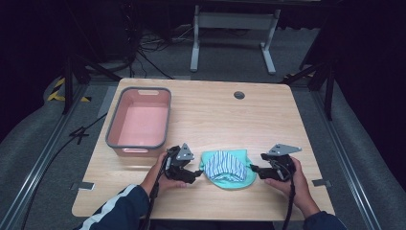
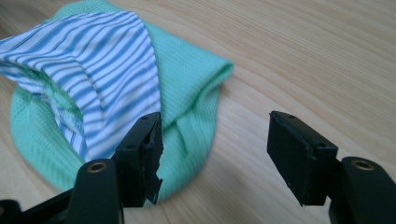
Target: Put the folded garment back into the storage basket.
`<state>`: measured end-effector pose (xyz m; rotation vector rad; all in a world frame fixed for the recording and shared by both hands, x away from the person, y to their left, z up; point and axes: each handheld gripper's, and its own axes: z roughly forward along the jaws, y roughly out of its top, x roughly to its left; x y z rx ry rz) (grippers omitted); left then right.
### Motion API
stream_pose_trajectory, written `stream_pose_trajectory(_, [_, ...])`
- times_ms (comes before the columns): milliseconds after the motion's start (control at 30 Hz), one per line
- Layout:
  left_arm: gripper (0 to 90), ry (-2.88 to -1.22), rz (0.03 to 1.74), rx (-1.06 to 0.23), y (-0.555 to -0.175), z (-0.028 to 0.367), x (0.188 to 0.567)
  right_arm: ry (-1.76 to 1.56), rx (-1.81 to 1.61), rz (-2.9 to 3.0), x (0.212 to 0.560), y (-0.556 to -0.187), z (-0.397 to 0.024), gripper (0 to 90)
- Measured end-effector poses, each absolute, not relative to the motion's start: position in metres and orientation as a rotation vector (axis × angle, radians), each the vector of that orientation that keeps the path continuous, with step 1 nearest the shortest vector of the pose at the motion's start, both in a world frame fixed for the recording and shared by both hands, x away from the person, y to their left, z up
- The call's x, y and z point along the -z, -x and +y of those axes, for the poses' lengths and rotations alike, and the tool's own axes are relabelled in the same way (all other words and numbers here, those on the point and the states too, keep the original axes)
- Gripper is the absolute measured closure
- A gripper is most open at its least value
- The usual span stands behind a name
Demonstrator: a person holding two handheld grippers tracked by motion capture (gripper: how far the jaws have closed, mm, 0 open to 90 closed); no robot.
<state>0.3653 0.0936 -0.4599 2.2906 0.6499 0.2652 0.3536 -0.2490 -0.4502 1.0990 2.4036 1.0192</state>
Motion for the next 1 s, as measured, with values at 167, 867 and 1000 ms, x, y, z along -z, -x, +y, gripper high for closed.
stream_pose_trajectory(167, [30.3,-2.268,0.69,-0.269,-0.385,0.08,0.46,-1.102,-1.018,2.439,0.461,-0.368,-0.236,40.4])
stream_pose_trajectory(867, [21.6,-2.302,0.747,-0.242,-0.395,0.068,0.479,-1.114,-0.993,2.463,0.473,-0.369,-0.217,57.1])
stream_pose_trajectory(1000, [23.1,-2.316,0.721,-0.218,-0.397,0.069,0.477,-1.107,-0.999,2.481,0.472,-0.367,-0.215,66.2])
